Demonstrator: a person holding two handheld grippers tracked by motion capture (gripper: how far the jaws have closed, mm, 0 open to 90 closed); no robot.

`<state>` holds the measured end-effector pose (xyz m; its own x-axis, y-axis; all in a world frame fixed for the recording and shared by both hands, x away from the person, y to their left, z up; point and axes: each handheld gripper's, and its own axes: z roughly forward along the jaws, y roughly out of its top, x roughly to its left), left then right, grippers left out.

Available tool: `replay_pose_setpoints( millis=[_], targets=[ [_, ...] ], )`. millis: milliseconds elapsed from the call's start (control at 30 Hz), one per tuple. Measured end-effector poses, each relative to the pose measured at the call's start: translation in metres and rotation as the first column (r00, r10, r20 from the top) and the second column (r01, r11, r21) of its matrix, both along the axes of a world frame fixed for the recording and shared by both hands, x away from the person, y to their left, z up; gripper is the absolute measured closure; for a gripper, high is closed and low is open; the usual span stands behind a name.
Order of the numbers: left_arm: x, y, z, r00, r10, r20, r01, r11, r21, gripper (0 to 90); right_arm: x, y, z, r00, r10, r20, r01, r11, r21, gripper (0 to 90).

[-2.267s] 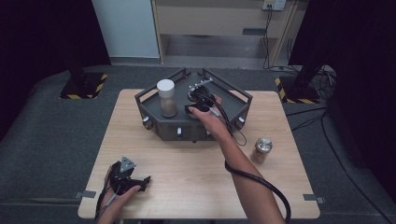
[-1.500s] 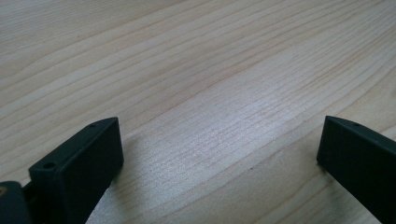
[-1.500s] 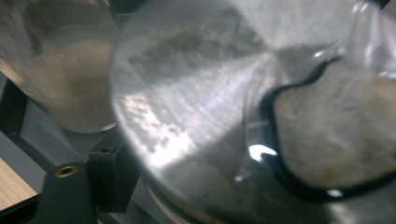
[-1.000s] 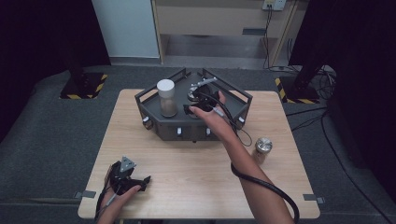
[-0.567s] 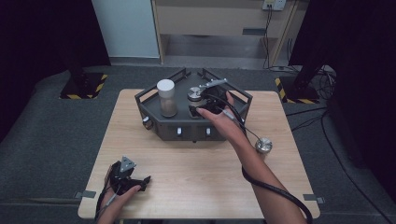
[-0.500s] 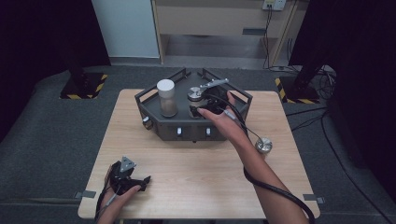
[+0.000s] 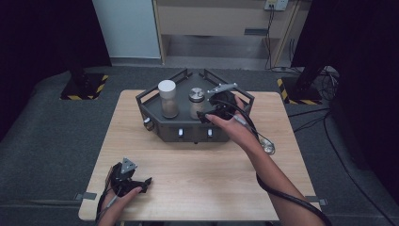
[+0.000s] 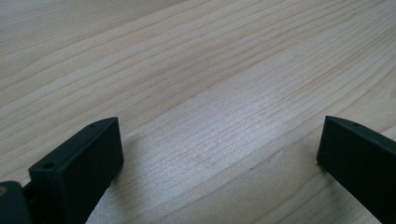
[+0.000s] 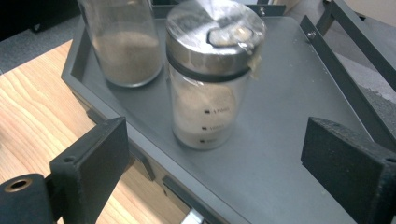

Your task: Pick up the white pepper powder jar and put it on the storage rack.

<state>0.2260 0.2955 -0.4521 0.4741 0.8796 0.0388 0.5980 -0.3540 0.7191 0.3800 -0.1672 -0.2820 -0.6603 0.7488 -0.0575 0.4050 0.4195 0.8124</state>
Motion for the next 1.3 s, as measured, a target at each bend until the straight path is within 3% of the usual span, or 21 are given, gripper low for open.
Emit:
replay_pose_setpoints(
  millis=[667, 1300],
  targets=[
    [0.000, 0.000, 0.000, 1.0000, 0.001, 0.001, -0.001, 1.0000, -0.001, 0.0, -0.011, -0.033, -0.001, 0.9998, -0.010, -0.018, 0.010, 1.000, -0.012, 7.8],
    [0.000, 0.000, 0.000, 1.0000, 0.001, 0.001, -0.001, 1.0000, -0.001, 0.0, -0.035, -0.069, 0.005, 0.9998, -0.015, -0.010, 0.015, 1.000, -0.024, 7.4]
  ],
)
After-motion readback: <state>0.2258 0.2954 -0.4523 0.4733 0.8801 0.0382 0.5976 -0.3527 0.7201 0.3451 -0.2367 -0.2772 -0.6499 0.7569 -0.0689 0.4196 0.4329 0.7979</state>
